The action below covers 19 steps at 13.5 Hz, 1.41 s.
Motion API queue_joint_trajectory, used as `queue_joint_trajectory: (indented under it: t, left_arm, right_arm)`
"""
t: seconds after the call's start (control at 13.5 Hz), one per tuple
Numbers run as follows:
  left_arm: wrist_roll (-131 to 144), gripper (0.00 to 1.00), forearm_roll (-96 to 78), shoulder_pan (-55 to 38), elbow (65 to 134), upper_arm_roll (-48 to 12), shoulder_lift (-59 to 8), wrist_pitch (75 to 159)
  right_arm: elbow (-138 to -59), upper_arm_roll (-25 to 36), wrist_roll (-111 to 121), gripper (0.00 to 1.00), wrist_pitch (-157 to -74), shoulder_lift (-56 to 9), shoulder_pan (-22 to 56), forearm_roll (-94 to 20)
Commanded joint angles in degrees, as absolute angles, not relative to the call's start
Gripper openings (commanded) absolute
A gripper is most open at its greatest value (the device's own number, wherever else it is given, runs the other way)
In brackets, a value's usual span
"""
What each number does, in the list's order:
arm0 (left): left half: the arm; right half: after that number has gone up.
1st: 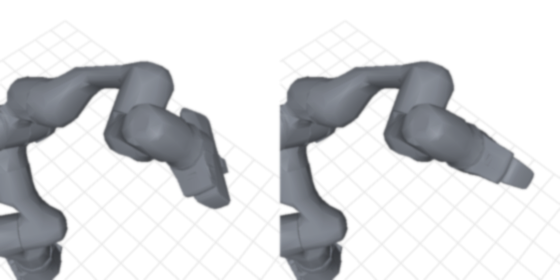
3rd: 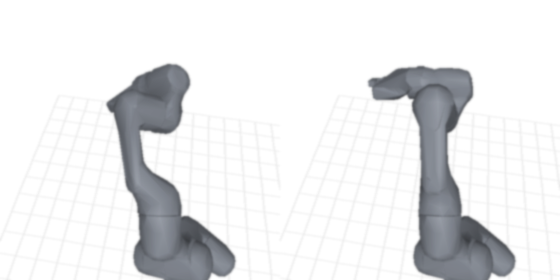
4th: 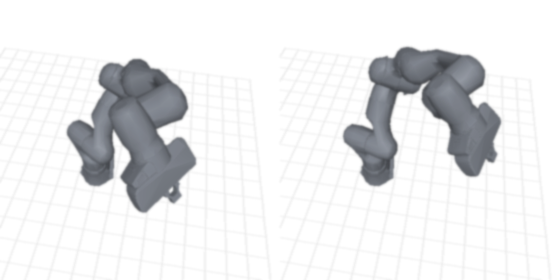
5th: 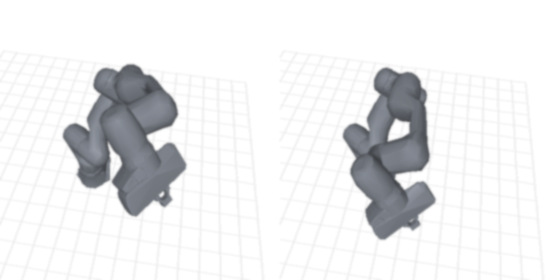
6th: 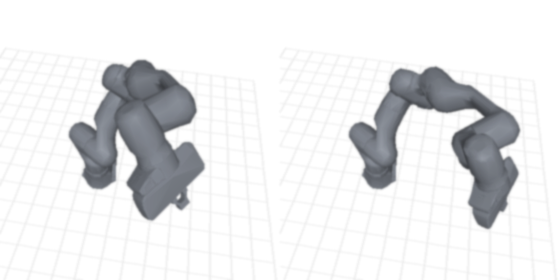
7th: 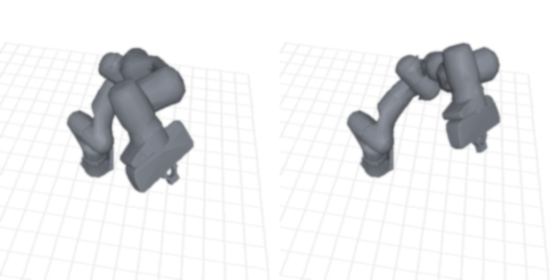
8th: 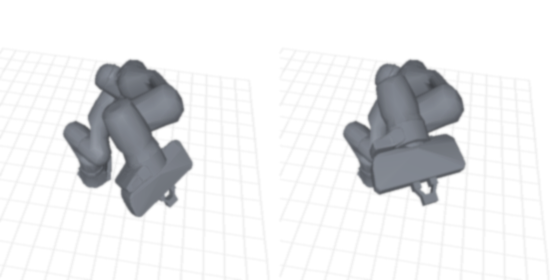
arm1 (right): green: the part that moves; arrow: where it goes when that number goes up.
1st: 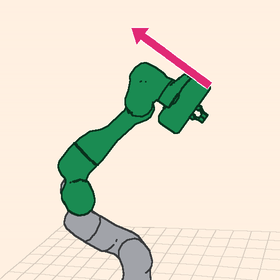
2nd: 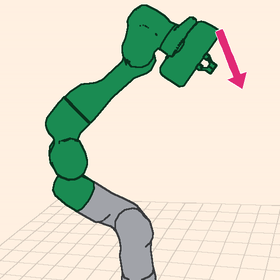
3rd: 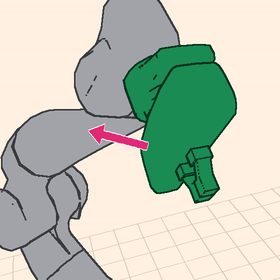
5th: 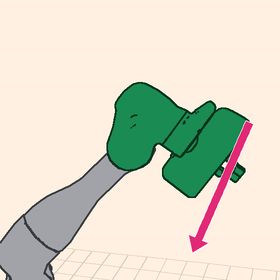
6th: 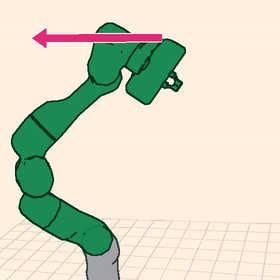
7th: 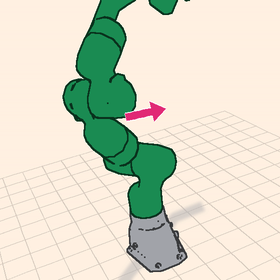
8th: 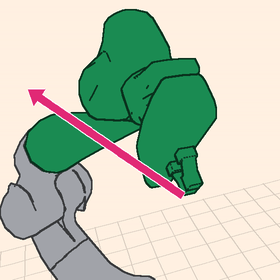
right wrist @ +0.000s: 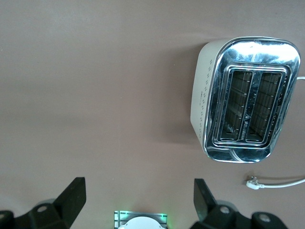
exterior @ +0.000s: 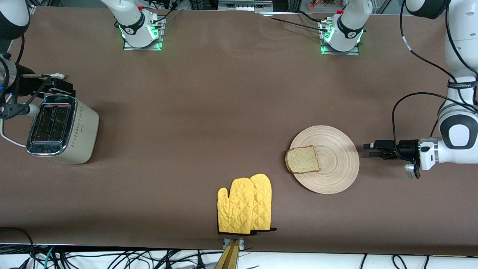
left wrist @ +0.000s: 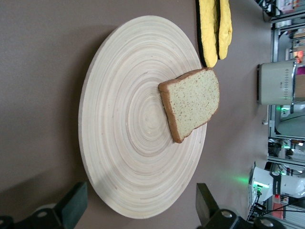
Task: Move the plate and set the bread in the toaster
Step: 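Lower the left gripper to the wooden plate rim and grip it, then slide the wooden plate with the left gripper toward the toaster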
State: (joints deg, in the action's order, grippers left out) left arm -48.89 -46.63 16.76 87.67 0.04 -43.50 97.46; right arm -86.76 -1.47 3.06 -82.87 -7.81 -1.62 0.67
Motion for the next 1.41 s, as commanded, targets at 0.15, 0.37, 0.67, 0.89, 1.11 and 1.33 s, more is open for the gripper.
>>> queue_joint_trajectory:
  t: [0.15,0.37,0.67,0.89,1.11,1.33]
  left_arm:
    - [-56.1,1.00,-52.7,17.7,85.8,-0.4,-48.9,96.9]
    - [-56.9,1.00,-52.9,17.8,85.8,-0.4,-49.6,97.0]
    - [-61.2,0.95,-53.0,17.9,85.8,-0.4,-51.7,96.9]
    - [-61.5,0.39,-52.9,18.0,85.2,-0.4,-51.9,96.9]
    - [-61.2,0.00,-52.8,18.1,85.1,-0.4,-51.9,96.8]
    - [-61.0,0.00,-53.0,18.4,85.2,-0.4,-51.9,96.8]
  right_arm:
    - [-85.4,-1.6,3.6,1.00,-82.6,-8.3,-1.9,0.7]
    - [-85.4,-1.6,3.6,1.00,-82.7,-8.3,-1.9,0.7]
    - [-85.4,-1.6,3.6,1.00,-82.7,-8.3,-2.0,0.7]
    - [-85.4,-1.7,3.6,1.00,-82.7,-8.3,-1.9,0.7]
    - [-85.4,-1.6,3.6,1.00,-82.7,-8.3,-1.9,0.7]
    - [-85.4,-1.6,3.6,1.00,-82.7,-8.3,-2.0,0.7]
